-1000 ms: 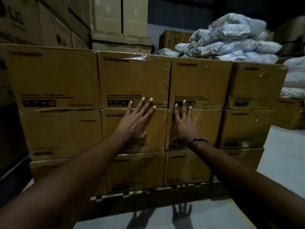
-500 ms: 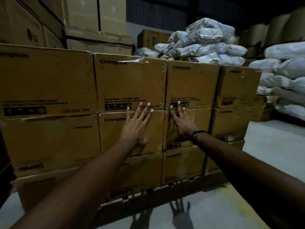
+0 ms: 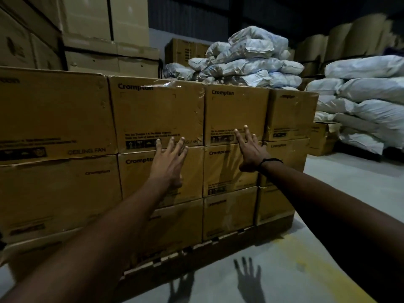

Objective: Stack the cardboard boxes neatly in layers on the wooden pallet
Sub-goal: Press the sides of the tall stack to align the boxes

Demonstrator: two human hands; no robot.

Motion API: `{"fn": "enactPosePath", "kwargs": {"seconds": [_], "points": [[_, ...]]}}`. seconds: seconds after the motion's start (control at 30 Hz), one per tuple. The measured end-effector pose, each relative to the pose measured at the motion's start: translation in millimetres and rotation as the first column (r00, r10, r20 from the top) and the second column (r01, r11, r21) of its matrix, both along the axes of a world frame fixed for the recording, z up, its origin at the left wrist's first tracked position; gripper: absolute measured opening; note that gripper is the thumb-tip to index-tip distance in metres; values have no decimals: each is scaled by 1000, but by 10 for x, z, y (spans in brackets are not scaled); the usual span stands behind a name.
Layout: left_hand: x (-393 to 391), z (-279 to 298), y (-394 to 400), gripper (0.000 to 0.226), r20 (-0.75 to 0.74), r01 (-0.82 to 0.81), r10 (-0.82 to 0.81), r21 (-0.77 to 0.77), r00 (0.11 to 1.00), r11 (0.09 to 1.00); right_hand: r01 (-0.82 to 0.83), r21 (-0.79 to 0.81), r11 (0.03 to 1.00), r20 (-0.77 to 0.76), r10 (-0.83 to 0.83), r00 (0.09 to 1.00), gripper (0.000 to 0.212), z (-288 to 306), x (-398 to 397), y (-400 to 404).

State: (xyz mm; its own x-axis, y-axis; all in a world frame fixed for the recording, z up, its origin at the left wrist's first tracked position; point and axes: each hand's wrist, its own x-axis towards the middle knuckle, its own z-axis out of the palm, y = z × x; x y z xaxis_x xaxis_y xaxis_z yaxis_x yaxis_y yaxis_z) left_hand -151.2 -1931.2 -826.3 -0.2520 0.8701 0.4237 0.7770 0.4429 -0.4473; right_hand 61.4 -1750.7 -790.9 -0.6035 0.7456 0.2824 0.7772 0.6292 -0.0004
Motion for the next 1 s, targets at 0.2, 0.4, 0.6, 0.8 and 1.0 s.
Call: {"fn": "enactPosePath", "kwargs": {"seconds": [0.2, 0.4, 0.6, 0.8, 1.0], "points": [[267, 15, 252, 87, -64, 83, -78, 93, 995, 992, -2, 35, 999, -113, 6, 994, 137, -91, 305, 465], [570, 7, 746, 84, -74, 106, -96, 151, 993, 983, -59, 163, 985, -136, 82, 987, 137, -31, 669, 1114], [796, -32, 1358, 79, -119, 167, -144, 214, 982, 962, -119, 234, 965, -229, 174, 958, 110, -117, 965, 1841], [1055, -26, 1923, 78, -204, 237, -199, 181, 959, 954, -273, 282, 920, -294, 354, 888, 95, -487, 1052, 2311], [1172, -123, 2330, 78, -227, 224, -175, 216, 958, 950, -304, 343, 889, -533, 451, 716, 66, -492, 961, 2393]]}}
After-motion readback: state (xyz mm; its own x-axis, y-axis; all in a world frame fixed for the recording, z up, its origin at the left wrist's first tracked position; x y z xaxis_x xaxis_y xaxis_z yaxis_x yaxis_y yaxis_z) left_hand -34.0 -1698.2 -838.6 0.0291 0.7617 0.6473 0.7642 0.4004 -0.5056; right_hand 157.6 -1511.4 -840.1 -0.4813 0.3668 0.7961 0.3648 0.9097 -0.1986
